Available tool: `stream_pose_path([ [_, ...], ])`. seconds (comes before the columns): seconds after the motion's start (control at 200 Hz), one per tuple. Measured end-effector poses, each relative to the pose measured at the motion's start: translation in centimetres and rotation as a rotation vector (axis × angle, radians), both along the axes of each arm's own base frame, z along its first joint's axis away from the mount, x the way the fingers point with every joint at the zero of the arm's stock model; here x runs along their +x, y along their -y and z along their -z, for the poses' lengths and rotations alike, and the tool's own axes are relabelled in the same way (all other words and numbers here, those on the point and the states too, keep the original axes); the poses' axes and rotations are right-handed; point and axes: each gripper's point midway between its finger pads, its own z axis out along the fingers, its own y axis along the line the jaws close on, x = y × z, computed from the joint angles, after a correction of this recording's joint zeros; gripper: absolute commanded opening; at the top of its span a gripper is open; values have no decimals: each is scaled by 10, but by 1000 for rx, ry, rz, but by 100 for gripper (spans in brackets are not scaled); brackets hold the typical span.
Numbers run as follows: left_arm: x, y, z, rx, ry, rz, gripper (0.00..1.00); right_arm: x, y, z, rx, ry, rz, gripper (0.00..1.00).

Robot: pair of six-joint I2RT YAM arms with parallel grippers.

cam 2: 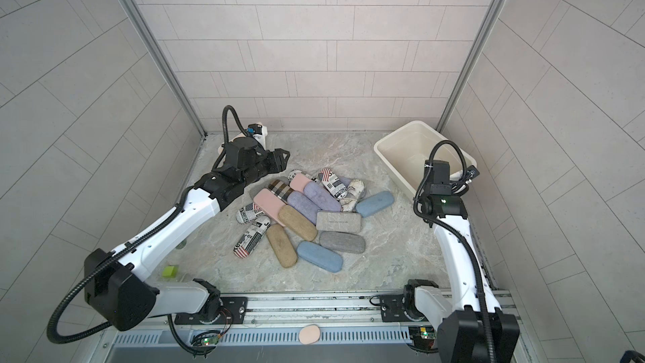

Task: Put the glasses cases into the storage boxes
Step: Move the storage box to the center of the board.

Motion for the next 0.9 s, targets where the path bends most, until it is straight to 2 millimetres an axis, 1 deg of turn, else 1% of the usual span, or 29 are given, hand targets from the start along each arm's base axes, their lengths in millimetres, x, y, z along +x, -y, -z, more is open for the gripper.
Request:
stream_pose_path([
  [0.095, -5, -3, -6, -14, 12, -2, 63, -20, -4, 3, 9, 0, -10, 0],
  [0.2, -10, -1, -12, -36, 14, 10, 63, -39, -9, -3, 6, 21, -25, 1],
  [0.235, -12, 0, -12, -45, 7, 17, 63, -43, -9, -6, 1, 25, -28, 4],
  [0.31, -15, 2, -10, -63, -9, 31, 63, -50, -10, -5, -3, 10, -33, 4],
  [0.35, -17, 3, -8, -70, -20, 40, 63, -52, -11, -4, -2, -1, -35, 6],
  [0.37, -18, 4, -7, -70, -25, 42, 63, -53, -11, -3, 0, -6, -37, 7],
  [0.39, -20, 4, -6, -71, -32, 45, 63, -53, -12, -2, 3, -8, -39, 11],
  [0.45, -23, 4, -2, -67, -50, 54, 63, -52, -14, 3, 13, -15, -51, 29],
  [0.455, -24, 4, -2, -66, -55, 56, 63, -52, -14, 4, 15, -17, -53, 32],
  [0.485, -25, 4, -1, -64, -60, 58, 63, -52, -16, 7, 24, -22, -60, 38],
  [0.55, -29, 3, 1, -58, -74, 64, 63, -53, -21, 20, 48, -57, -87, 44],
  [0.61, -31, 3, 4, -47, -85, 71, 63, -54, -25, 28, 64, -78, -106, 50],
  [0.68, -34, 3, 8, -38, -100, 77, 63, -55, -29, 30, 78, -85, -130, 63],
  [0.725, -35, 3, 10, -33, -109, 82, 63, -54, -33, 30, 85, -84, -155, 65],
  [0.8, -35, 4, 9, -29, -119, 89, 63, -51, -39, 26, 99, -92, -198, 65],
  [0.901, -33, 7, 2, -35, -120, 101, 63, -40, -47, 13, 94, -109, -282, 65],
])
